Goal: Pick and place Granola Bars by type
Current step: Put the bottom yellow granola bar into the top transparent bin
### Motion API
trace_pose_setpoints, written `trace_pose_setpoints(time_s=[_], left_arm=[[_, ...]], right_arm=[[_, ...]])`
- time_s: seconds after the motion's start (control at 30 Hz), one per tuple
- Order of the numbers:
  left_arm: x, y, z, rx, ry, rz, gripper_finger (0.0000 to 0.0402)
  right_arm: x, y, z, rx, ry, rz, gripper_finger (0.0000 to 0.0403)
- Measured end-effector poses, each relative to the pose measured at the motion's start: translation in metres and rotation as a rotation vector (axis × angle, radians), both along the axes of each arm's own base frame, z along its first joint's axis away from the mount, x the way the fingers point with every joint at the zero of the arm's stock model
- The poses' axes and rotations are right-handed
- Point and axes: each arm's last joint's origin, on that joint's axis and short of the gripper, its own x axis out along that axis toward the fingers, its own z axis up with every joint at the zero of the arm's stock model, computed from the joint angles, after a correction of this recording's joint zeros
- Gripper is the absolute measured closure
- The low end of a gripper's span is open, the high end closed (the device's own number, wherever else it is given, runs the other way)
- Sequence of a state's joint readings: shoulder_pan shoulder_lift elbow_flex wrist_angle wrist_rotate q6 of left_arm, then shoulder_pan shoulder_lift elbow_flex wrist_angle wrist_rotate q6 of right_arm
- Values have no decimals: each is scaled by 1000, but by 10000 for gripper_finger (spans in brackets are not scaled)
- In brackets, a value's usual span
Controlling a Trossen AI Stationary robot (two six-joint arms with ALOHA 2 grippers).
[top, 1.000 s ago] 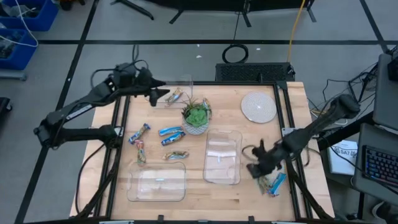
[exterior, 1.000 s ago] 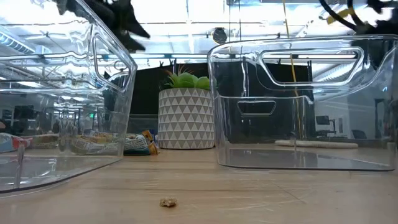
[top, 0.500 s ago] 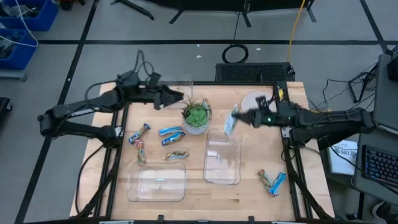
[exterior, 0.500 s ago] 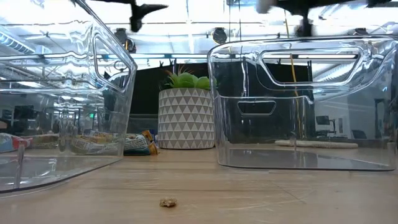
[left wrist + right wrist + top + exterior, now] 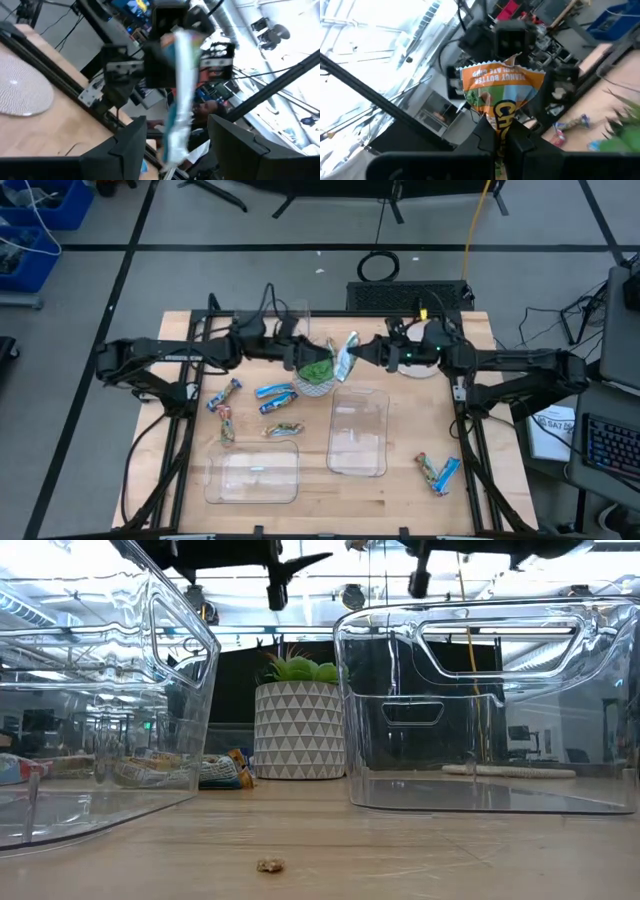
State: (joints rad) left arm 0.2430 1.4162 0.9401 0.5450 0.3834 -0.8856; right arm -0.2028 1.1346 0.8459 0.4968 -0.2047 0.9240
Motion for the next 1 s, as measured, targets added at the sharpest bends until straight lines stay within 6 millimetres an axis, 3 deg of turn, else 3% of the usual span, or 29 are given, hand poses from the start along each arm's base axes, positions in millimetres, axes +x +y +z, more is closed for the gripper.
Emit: trace_pose_setpoints(time_s=[0.13,0.5,0.83,1.0], left_arm=[[8,-8,-9,-7,26,-11,201],[12,-36,-7,37,13,8,209],[20,-33,-20,38,52,82,219],[27,-33,-26,3,36,72,244]], right_arm=[[8,-1,3,-21,1,32,402],[17,-5,-6,-17,31,26,402],[20,-5,-7,-10,15,26,402],[20,-5,-5,-19,-4,23,402]])
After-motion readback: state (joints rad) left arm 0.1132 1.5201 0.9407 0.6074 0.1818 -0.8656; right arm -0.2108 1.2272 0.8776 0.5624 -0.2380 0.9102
